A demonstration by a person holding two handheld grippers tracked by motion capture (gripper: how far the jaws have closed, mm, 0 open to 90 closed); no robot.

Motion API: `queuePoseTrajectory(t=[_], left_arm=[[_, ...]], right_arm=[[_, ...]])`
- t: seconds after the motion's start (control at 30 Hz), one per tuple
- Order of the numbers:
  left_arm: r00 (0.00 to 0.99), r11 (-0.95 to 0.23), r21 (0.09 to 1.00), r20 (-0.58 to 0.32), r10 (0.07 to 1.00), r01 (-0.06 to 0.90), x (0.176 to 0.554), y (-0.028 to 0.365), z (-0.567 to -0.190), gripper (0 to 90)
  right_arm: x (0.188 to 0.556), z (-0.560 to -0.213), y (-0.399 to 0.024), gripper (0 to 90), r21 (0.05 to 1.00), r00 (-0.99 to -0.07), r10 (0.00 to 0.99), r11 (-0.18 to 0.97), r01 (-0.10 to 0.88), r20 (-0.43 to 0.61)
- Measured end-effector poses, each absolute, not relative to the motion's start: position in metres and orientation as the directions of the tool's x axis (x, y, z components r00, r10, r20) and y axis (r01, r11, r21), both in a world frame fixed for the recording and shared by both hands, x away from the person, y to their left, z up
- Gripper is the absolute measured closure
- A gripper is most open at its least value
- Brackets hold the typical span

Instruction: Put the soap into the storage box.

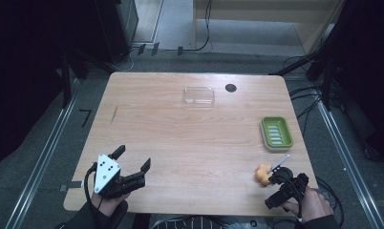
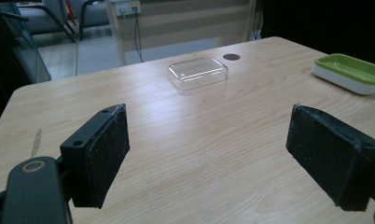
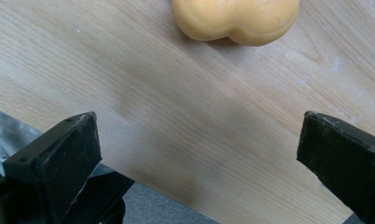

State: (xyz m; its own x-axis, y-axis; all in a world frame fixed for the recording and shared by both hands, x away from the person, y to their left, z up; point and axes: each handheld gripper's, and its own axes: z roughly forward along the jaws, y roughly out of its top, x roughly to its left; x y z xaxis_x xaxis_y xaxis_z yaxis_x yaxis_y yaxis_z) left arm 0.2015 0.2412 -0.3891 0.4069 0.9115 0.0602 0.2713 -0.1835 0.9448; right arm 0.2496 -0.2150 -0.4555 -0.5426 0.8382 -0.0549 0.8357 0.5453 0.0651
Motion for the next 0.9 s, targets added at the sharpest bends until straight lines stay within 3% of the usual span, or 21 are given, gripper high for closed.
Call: queuePoseTrajectory(t=[0.9], left_arm=[[0.405,-0.183,0.944,0.059,0.912,0.275,0.203,0.24,-0.389,13.7]], right_arm=[[0.282,-0.458,-0.21,0.0,0.133,-0.537,0.843,0.533,0.836,-0.001]])
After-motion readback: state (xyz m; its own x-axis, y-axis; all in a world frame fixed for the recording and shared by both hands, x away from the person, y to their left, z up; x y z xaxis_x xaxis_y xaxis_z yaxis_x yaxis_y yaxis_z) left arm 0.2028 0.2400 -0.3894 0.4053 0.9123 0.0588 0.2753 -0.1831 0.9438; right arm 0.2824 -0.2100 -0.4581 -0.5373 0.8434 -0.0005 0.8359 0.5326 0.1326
